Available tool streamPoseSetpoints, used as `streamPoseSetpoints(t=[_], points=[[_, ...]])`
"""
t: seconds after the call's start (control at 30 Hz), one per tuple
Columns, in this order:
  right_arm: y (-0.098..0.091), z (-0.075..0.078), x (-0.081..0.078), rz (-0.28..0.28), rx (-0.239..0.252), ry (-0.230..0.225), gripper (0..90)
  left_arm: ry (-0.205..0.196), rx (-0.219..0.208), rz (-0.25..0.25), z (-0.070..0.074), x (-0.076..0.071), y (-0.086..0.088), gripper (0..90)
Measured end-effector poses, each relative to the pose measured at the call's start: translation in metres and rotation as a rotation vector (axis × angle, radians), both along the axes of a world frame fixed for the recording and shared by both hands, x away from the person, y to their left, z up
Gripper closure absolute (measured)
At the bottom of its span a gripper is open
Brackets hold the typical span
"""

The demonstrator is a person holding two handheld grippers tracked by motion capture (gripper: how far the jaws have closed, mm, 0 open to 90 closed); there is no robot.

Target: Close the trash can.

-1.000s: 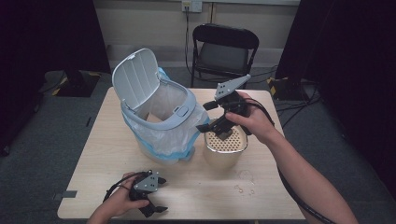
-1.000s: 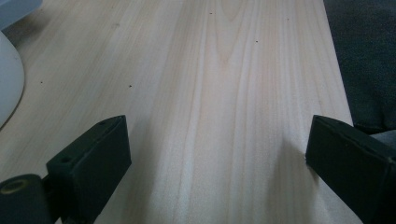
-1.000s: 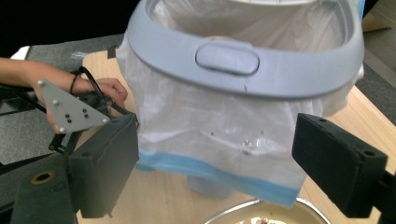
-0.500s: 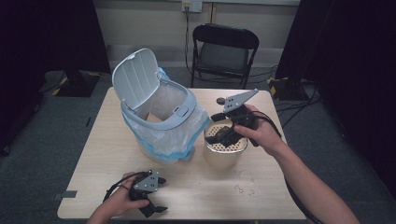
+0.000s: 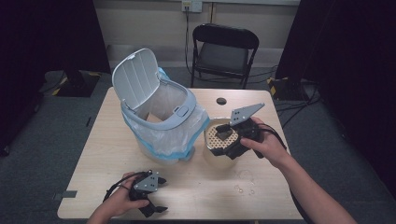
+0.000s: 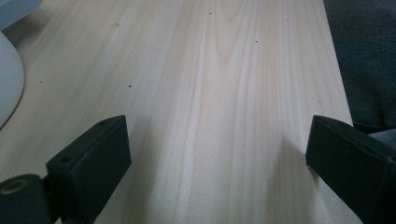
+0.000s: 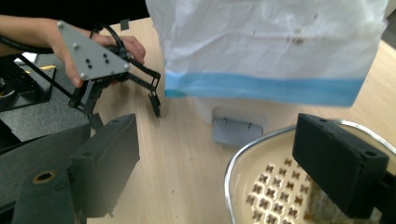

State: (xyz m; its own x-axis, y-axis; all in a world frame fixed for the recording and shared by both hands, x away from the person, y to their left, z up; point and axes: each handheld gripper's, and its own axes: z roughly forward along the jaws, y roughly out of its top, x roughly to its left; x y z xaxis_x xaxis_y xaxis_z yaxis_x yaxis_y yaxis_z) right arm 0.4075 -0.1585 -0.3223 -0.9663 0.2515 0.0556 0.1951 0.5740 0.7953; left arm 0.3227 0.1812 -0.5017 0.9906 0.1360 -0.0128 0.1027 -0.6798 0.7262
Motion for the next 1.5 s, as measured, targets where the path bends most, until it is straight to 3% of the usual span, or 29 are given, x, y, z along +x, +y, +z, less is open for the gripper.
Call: streamPoseSetpoints(t=[0.6, 0.9, 1.03, 1.33, 1.5], points=[[-0.029, -0.035, -0.019, -0.022, -0.016, 0.034, 14.5, -0.002, 0.002, -0.001, 0.0, 0.0, 0.0, 6.0], [-0.041, -0.048, -0.026, -0.037, -0.001, 0.053, 14.5, 0.003, -0.005, 0.002, 0.0, -0.001, -0.001, 5.6], [-0.045, -0.055, -0.031, -0.052, 0.028, 0.033, 14.4, 0.002, 0.0, -0.007, -0.001, 0.0, -0.001, 4.2], [-0.049, -0.055, -0.043, -0.008, 0.01, 0.041, 14.5, 0.002, 0.001, -0.006, -0.001, 0.0, -0.001, 4.1], [-0.056, -0.064, -0.05, -0.01, 0.026, 0.052, 14.5, 0.001, 0.0, -0.007, -0.001, 0.0, -0.001, 4.1]])
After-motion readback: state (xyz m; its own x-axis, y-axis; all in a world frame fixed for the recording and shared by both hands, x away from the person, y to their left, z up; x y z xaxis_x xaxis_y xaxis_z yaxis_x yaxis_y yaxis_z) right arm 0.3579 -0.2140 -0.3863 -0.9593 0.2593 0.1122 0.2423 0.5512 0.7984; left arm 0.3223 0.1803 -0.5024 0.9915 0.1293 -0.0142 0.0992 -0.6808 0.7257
